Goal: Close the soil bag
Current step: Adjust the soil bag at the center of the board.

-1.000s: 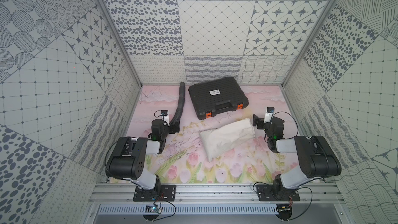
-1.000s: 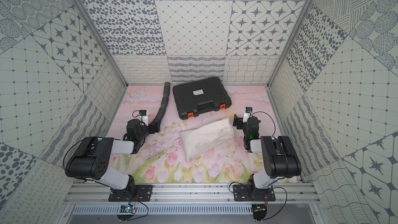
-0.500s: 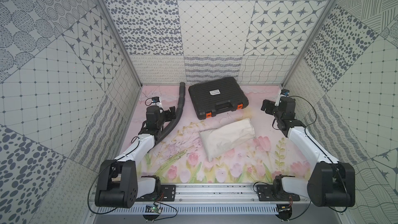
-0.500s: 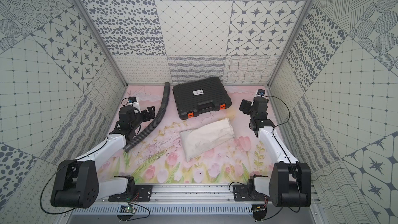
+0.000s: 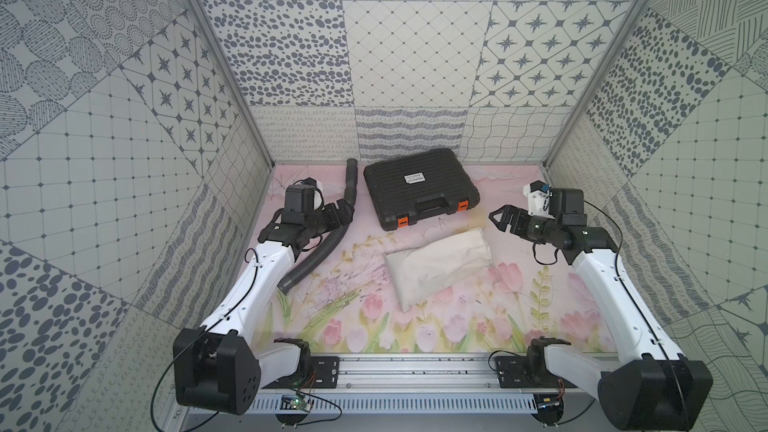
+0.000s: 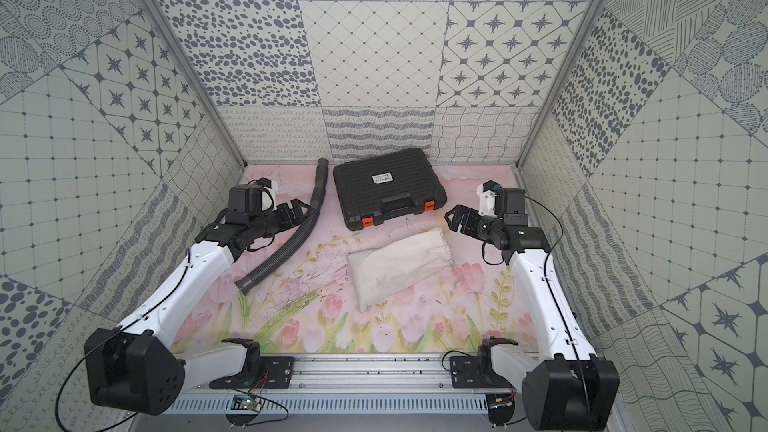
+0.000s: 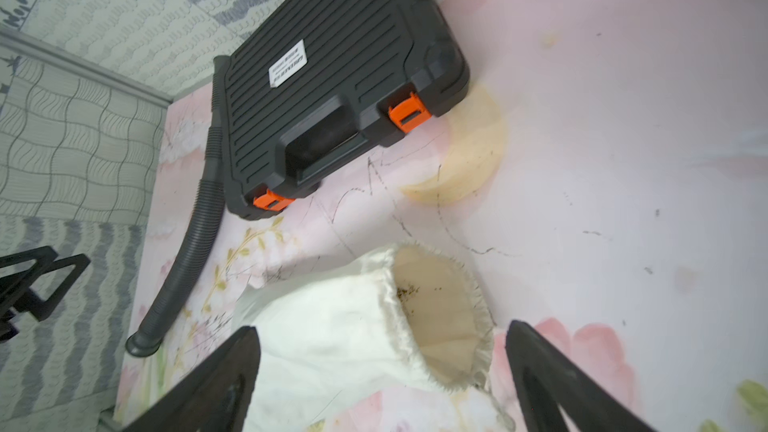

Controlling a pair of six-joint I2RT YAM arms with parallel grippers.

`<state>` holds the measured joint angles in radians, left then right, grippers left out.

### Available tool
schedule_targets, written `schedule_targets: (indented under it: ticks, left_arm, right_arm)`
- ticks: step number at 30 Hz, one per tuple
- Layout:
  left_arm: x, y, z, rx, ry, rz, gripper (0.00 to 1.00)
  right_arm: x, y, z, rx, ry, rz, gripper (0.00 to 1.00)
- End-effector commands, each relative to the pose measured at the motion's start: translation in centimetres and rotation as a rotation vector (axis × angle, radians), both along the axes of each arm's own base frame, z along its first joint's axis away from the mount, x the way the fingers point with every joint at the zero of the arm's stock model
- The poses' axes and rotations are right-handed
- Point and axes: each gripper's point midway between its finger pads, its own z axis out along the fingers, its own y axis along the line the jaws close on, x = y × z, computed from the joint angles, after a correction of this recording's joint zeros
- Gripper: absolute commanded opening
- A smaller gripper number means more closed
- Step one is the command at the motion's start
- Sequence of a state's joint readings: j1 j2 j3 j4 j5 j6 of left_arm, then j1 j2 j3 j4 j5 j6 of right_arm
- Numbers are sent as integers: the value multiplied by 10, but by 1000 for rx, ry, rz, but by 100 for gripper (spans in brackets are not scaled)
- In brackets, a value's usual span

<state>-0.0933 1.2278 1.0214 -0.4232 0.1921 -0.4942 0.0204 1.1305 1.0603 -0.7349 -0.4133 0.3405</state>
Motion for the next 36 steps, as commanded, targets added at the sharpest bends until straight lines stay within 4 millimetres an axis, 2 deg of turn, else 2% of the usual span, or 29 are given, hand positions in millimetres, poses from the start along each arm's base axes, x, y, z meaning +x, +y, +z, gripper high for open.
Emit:
schedule_targets:
  ticks: [1, 4, 11, 20, 28, 36]
  left_arm:
    - [-64, -35, -12, -160, 235, -139, 96]
    - [-78, -41, -8, -188, 240, -172, 96]
    - [-95, -52, -4, -245, 250, -229, 96]
    - [-97, -55, -11, -262, 264, -236, 96]
    - [-98, -57, -14, -276, 271, -242, 96]
    - [-102, -57, -13, -287, 269, -239, 96]
  right_arm:
    - [-16, 21, 13, 66, 54, 98, 97]
    - [-18, 28, 16, 78, 71, 127, 97]
    - [-9, 29, 2, 78, 148, 117, 97]
    - [5, 29, -21, 51, 213, 139, 97]
    - [7, 35, -44, 67, 277, 185, 97]
    - [12, 36, -53, 68, 297, 202, 97]
